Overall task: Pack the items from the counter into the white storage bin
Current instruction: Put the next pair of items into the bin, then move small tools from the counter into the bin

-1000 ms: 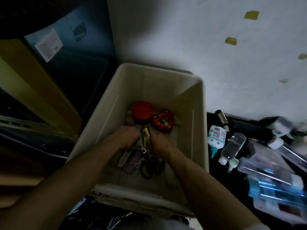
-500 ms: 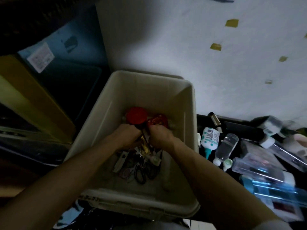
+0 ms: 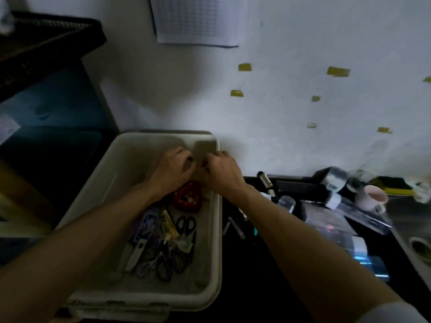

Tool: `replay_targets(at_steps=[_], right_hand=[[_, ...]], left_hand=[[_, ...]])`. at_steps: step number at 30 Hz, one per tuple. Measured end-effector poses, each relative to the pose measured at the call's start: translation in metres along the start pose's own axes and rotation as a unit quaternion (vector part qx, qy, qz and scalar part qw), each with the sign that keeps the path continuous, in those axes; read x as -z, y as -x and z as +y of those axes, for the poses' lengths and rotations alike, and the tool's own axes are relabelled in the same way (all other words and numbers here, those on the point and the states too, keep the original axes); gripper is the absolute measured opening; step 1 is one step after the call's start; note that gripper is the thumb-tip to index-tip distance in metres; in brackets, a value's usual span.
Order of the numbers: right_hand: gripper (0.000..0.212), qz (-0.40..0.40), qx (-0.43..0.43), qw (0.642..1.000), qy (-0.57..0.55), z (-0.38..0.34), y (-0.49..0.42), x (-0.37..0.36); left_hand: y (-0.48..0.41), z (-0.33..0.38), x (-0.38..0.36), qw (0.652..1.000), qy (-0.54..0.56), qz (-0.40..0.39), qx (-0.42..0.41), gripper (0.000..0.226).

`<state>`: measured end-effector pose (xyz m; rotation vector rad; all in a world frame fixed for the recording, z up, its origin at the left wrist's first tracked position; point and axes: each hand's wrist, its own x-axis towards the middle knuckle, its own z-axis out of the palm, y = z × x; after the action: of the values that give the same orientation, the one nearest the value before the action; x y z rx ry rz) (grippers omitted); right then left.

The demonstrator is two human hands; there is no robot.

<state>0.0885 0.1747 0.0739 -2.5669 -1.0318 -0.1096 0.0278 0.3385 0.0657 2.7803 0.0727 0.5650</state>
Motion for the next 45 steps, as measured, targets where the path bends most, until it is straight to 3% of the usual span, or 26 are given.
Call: replay_targets(at_steps=[6, 9, 13, 17, 28, 33, 38, 45], right_hand=[[0.034, 0.013, -0.047, 0.999, 0.014, 0.066, 0.030, 0.033], [0.034, 0.010, -0.076, 0.997, 0.021, 0.100, 0.047, 0.041], [0.033, -0.009, -0.102, 0.994, 0.035, 0.141, 0.071, 0.048], [0.027, -0.020, -0.131, 0.990, 0.042, 0.176, 0.097, 0.045], [0.032, -0.124, -0.139, 0.982, 0.037, 0.241, 0.168, 0.020], [0.021, -0.140, -0.132, 0.980, 0.048, 0.250, 0.184, 0.005], [0.025, -0.194, -0.070, 0.977, 0.050, 0.257, 0.190, -0.014], [0.044, -0.251, 0.015, 0.964, 0.083, 0.256, 0.194, -0.036]], left_hand=[[-0.023, 0.067, -0.022, 0.999, 0.045, 0.022, -0.018, 0.021], [-0.030, 0.097, -0.036, 0.998, 0.052, 0.008, -0.034, 0.031], [-0.036, 0.129, -0.057, 0.997, 0.011, -0.013, -0.074, 0.030], [-0.031, 0.161, -0.080, 0.997, -0.035, -0.040, -0.062, 0.027], [0.005, 0.201, -0.157, 0.989, -0.045, -0.142, 0.018, 0.032], [0.025, 0.201, -0.174, 0.967, -0.044, -0.238, 0.079, 0.034], [0.052, 0.186, -0.186, 0.941, -0.002, -0.302, 0.152, 0.029], [0.093, 0.170, -0.199, 0.918, 0.060, -0.307, 0.243, 0.027]])
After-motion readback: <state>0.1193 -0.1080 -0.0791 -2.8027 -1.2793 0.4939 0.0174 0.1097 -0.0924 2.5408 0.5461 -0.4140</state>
